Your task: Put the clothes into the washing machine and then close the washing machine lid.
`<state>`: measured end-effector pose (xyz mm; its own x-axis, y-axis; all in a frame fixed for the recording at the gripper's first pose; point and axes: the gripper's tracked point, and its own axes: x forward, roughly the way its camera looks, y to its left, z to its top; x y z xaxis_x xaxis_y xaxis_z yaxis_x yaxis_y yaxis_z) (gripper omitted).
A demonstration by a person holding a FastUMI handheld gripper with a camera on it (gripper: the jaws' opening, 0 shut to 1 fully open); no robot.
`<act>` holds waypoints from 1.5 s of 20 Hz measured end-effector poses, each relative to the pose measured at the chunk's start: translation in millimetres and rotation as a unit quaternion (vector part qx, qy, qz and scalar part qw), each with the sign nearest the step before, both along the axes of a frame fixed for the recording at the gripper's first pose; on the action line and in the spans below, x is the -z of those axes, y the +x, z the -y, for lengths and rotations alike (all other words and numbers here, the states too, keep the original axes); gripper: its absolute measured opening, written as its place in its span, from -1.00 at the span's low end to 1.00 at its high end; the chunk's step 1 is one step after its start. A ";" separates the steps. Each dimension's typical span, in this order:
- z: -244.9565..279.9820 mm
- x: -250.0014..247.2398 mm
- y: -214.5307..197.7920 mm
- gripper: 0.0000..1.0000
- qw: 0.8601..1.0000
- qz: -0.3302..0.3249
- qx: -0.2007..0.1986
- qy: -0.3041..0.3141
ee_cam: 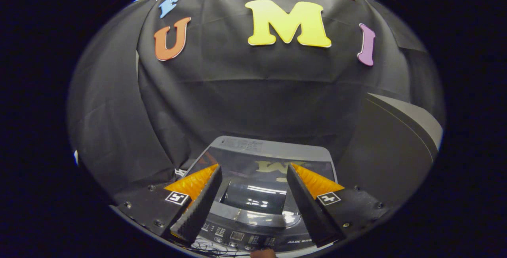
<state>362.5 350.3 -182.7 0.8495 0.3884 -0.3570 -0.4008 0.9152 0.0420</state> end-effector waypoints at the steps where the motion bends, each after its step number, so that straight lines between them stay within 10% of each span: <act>1: 4.4 -9.5 -6.2 1.00 1.000 0.007 0.000 0.008; 10: 140.0 -143.7 -129.4 1.00 0.990 0.118 0.005 0.074; 18: 312.2 -181.7 -260.9 1.00 0.987 0.103 0.095 0.084; 30: 373.8 -185.2 -340.9 1.00 0.986 0.127 0.068 0.081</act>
<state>21.5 -23.6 2.5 0.9516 0.2997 -0.0680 -0.2918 0.9505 0.1065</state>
